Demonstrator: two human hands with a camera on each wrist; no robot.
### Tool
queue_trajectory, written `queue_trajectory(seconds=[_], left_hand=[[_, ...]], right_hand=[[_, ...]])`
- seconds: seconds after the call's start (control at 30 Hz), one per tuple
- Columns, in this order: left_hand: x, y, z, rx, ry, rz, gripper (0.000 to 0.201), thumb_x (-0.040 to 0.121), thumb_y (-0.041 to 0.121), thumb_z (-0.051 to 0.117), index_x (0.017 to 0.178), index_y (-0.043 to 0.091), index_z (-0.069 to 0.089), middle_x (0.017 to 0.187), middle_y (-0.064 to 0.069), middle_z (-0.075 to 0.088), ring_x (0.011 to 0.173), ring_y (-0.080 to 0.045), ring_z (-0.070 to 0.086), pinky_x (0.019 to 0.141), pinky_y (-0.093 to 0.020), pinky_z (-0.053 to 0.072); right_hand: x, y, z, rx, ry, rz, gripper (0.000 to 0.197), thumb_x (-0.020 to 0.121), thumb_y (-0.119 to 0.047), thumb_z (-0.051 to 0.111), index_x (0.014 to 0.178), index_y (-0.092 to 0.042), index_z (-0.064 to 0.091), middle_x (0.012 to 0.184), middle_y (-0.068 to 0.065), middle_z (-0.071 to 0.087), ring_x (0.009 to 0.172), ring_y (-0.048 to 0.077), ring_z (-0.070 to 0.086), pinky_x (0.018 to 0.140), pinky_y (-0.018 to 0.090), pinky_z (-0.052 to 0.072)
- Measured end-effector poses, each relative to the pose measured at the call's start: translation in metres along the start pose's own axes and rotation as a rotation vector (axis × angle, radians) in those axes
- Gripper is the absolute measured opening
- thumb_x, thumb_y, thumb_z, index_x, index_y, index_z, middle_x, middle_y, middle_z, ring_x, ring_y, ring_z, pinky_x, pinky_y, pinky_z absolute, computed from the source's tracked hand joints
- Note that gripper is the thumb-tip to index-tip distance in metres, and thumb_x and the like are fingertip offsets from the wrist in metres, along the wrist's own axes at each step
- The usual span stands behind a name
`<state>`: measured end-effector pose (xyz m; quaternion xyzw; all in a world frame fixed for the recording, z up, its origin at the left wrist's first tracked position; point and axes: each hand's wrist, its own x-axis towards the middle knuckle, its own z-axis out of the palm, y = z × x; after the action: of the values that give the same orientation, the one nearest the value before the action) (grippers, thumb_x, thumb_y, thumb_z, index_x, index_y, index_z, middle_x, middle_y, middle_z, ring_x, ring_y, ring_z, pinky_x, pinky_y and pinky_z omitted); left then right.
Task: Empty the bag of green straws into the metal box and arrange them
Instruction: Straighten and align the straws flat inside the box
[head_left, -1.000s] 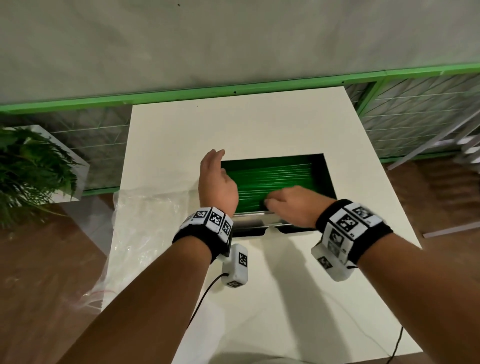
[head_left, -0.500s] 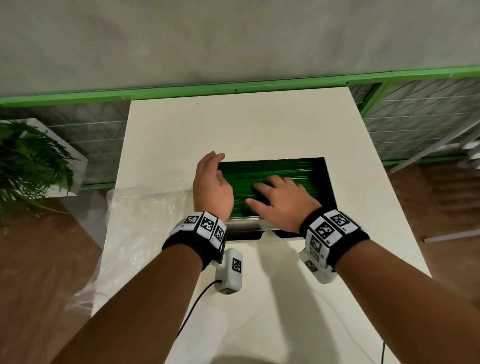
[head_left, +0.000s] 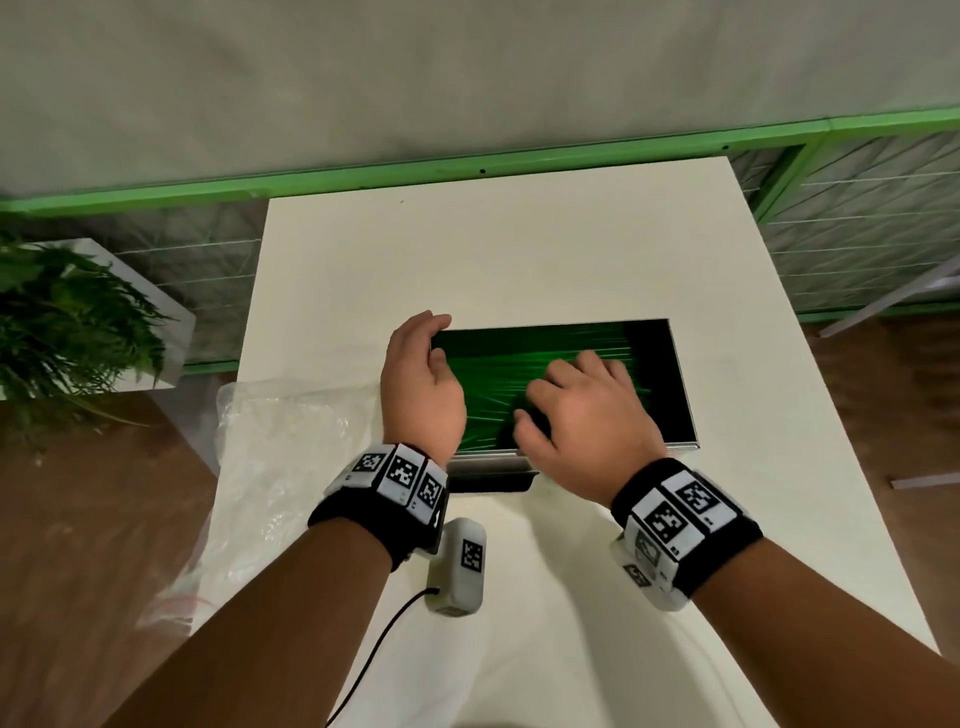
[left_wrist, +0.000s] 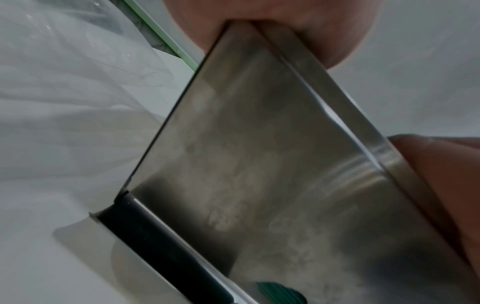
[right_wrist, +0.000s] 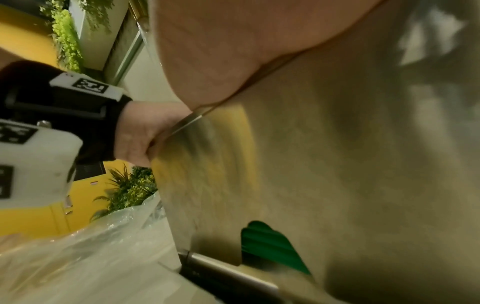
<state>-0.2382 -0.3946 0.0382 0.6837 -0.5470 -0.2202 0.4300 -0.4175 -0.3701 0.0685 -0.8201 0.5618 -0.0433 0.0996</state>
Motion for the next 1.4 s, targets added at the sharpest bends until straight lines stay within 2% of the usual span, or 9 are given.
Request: queue_trajectory(seconds=[0.13, 0.23, 0.3, 0.47, 0.73, 0.9, 1.0, 1.17, 1.4], left_hand=[[0.0, 0.0, -0.001, 0.0, -0.002, -0.004, 0.038, 0.099, -0.004, 0.044, 0.127, 0.011, 0.065, 0.137, -0.002, 0.057, 0.126, -0.005, 0.049, 0.105, -0.001, 0.029], [0.0, -0.001, 0.0, -0.02, 0.002, -0.025, 0.038, 0.098, -0.005, 0.045, 0.126, 0.011, 0.066, 0.136, -0.001, 0.057, 0.124, -0.004, 0.05, 0.102, 0.0, 0.029], [0.001, -0.001, 0.0, -0.029, 0.006, -0.029, 0.038, 0.098, -0.005, 0.046, 0.125, 0.012, 0.066, 0.134, -0.002, 0.058, 0.125, -0.008, 0.052, 0.103, -0.002, 0.031], [0.001, -0.002, 0.0, -0.038, 0.01, -0.027, 0.039, 0.096, -0.007, 0.047, 0.123, 0.012, 0.066, 0.131, -0.003, 0.058, 0.123, -0.012, 0.054, 0.103, -0.004, 0.034], [0.002, 0.0, -0.001, -0.053, 0.011, -0.039, 0.038, 0.096, -0.006, 0.047, 0.122, 0.013, 0.066, 0.127, -0.003, 0.057, 0.115, -0.01, 0.055, 0.099, -0.003, 0.035], [0.001, 0.001, 0.0, -0.058, 0.02, -0.054, 0.038, 0.095, -0.006, 0.047, 0.121, 0.013, 0.066, 0.127, -0.002, 0.056, 0.109, -0.005, 0.053, 0.096, -0.001, 0.034], [0.001, 0.003, -0.001, -0.06, 0.017, -0.067, 0.039, 0.094, -0.006, 0.047, 0.121, 0.014, 0.066, 0.128, 0.0, 0.055, 0.109, -0.006, 0.054, 0.097, -0.003, 0.035], [0.0, 0.006, -0.001, -0.09, 0.019, -0.096, 0.04, 0.095, -0.007, 0.045, 0.12, 0.015, 0.065, 0.13, 0.001, 0.053, 0.104, 0.0, 0.053, 0.094, 0.001, 0.035], [0.0, 0.008, -0.001, -0.082, 0.021, -0.101, 0.039, 0.096, -0.006, 0.044, 0.121, 0.015, 0.066, 0.131, 0.0, 0.053, 0.103, -0.001, 0.051, 0.09, 0.004, 0.034]], right_hand=[[0.009, 0.002, -0.004, 0.088, -0.249, 0.031, 0.034, 0.092, -0.052, 0.035, 0.079, -0.025, 0.051, 0.085, -0.002, 0.051, 0.093, 0.025, 0.054, 0.088, 0.043, 0.042], [0.009, 0.003, -0.004, 0.109, -0.226, 0.069, 0.033, 0.089, -0.052, 0.038, 0.084, -0.024, 0.055, 0.088, -0.002, 0.047, 0.093, 0.022, 0.046, 0.088, 0.044, 0.04], [0.005, 0.001, -0.003, 0.047, -0.141, 0.002, 0.036, 0.09, -0.051, 0.036, 0.075, -0.022, 0.051, 0.079, -0.004, 0.047, 0.083, 0.02, 0.047, 0.082, 0.041, 0.04], [0.012, 0.005, -0.005, 0.223, -0.32, -0.011, 0.069, 0.095, -0.07, 0.022, 0.063, -0.018, 0.054, 0.061, -0.001, 0.054, 0.06, 0.016, 0.054, 0.056, 0.032, 0.036], [0.012, 0.003, -0.004, 0.171, -0.299, -0.048, 0.067, 0.089, -0.071, 0.018, 0.098, -0.025, 0.065, 0.089, -0.003, 0.051, 0.088, 0.021, 0.053, 0.079, 0.039, 0.048], [0.025, -0.015, -0.007, 0.177, -0.245, -0.134, 0.023, 0.091, -0.029, 0.045, 0.1, -0.013, 0.059, 0.094, 0.001, 0.047, 0.087, 0.022, 0.042, 0.081, 0.042, 0.045], [0.038, -0.035, -0.007, 0.212, -0.36, -0.107, 0.016, 0.086, -0.015, 0.049, 0.1, -0.01, 0.057, 0.093, 0.004, 0.05, 0.092, 0.027, 0.049, 0.083, 0.043, 0.048], [0.049, -0.047, -0.007, 0.11, -0.49, -0.026, 0.045, 0.089, -0.027, 0.047, 0.132, -0.015, 0.051, 0.131, 0.008, 0.053, 0.118, 0.035, 0.044, 0.098, 0.047, 0.042], [0.058, -0.057, -0.009, -0.04, -0.614, 0.045, 0.051, 0.094, -0.043, 0.043, 0.143, -0.029, 0.049, 0.146, 0.01, 0.04, 0.134, 0.039, 0.03, 0.11, 0.054, 0.029]])
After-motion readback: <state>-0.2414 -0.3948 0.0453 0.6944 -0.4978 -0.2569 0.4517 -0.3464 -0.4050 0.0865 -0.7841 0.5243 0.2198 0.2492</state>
